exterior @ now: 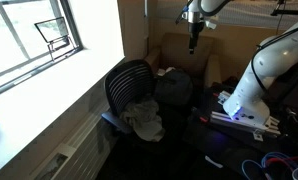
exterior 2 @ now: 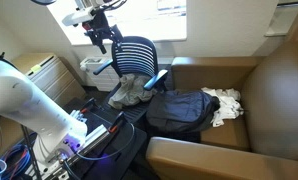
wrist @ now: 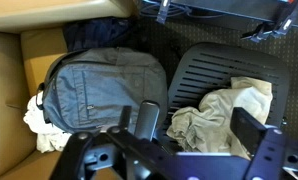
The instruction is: Hang the pair of shorts over the backrest of the chair
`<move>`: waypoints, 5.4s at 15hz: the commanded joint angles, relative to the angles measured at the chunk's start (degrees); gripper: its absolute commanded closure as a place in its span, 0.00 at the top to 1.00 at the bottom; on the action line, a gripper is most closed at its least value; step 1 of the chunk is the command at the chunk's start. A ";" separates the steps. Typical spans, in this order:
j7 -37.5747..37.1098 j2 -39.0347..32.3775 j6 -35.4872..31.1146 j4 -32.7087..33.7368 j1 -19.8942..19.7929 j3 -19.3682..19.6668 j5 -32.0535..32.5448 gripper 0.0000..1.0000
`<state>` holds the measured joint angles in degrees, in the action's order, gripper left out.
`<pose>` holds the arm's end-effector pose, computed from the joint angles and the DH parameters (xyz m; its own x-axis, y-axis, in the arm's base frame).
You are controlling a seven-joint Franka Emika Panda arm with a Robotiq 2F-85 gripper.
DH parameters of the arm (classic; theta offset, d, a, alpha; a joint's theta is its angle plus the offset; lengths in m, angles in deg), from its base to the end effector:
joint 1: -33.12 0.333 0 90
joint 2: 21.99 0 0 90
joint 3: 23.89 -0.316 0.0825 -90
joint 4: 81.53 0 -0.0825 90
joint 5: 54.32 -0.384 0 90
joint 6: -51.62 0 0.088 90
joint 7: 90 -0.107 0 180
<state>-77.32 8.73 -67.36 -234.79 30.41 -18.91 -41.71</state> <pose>0.3552 -0.0577 0.3974 0.9738 0.2050 -0.0980 0.2162 -0.9687 0.1219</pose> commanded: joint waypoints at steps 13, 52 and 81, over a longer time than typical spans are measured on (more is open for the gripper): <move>5.02 -18.35 -10.24 5.88 7.85 1.94 -18.24 1.00; 6.36 -98.03 6.85 69.56 5.74 -14.57 -21.65 1.00; -29.51 -110.36 -23.40 71.88 14.54 -3.31 -15.26 0.45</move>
<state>-108.10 -100.62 -87.51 -163.34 46.47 -20.61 -56.57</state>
